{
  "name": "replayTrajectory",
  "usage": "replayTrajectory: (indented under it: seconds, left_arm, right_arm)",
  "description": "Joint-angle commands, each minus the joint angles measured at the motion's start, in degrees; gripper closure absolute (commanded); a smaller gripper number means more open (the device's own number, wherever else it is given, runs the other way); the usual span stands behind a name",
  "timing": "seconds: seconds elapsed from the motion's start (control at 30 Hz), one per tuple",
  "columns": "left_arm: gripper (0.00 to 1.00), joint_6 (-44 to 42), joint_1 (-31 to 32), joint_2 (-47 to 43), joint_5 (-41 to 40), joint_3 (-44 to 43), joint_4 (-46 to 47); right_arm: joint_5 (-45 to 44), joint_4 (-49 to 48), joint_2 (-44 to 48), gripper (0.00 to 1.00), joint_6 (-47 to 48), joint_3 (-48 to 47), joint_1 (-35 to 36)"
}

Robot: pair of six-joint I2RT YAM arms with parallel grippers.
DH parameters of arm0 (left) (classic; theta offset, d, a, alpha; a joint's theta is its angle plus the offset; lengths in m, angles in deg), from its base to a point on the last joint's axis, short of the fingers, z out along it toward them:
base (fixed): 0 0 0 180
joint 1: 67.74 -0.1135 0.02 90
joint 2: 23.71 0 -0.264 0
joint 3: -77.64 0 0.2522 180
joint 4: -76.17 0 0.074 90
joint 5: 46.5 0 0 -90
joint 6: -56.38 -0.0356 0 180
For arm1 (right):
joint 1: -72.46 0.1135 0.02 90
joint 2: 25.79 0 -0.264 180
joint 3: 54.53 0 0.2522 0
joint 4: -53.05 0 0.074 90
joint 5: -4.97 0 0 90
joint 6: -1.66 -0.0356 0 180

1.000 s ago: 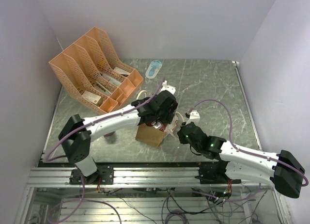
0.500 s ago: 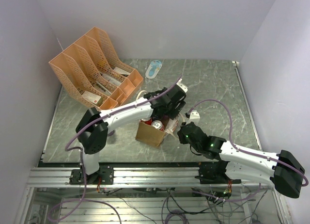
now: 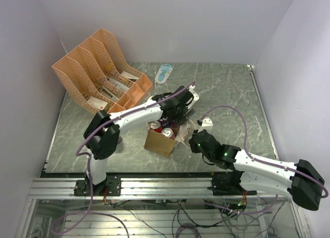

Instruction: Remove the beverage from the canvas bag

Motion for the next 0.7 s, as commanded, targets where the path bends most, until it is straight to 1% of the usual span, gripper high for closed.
replayTrajectory:
  seconds: [0.0, 0.27, 0.47, 0.53, 0.67]
  left_arm:
    - [0.13, -0.9, -1.5, 3.8, 3.2, -3.5, -1.4]
    - [0.09, -0.2, -1.5, 7.4, 1.5, -2.6, 0.2]
    - [0.09, 0.9, -1.6, 9.6, -1.3, -1.8, 2.3]
    - [0.10, 1.2, -1.7, 10.0, -1.3, -2.0, 2.7]
    - [0.18, 1.8, -1.8, 10.1, -1.2, -3.4, 2.1]
  right_arm:
    - [-1.1, 2.0, -0.2, 0.96, 1.3, -0.2, -0.1]
    - [-1.2, 2.0, -0.5, 0.96, 1.2, -0.3, 0.0]
    - [-1.1, 2.0, -0.8, 0.96, 1.1, -0.4, -0.1]
    - [-1.2, 2.0, -0.9, 0.96, 1.2, -0.5, -0.1]
    - [-1.2, 2.1, -1.0, 0.96, 1.2, -0.5, -0.1]
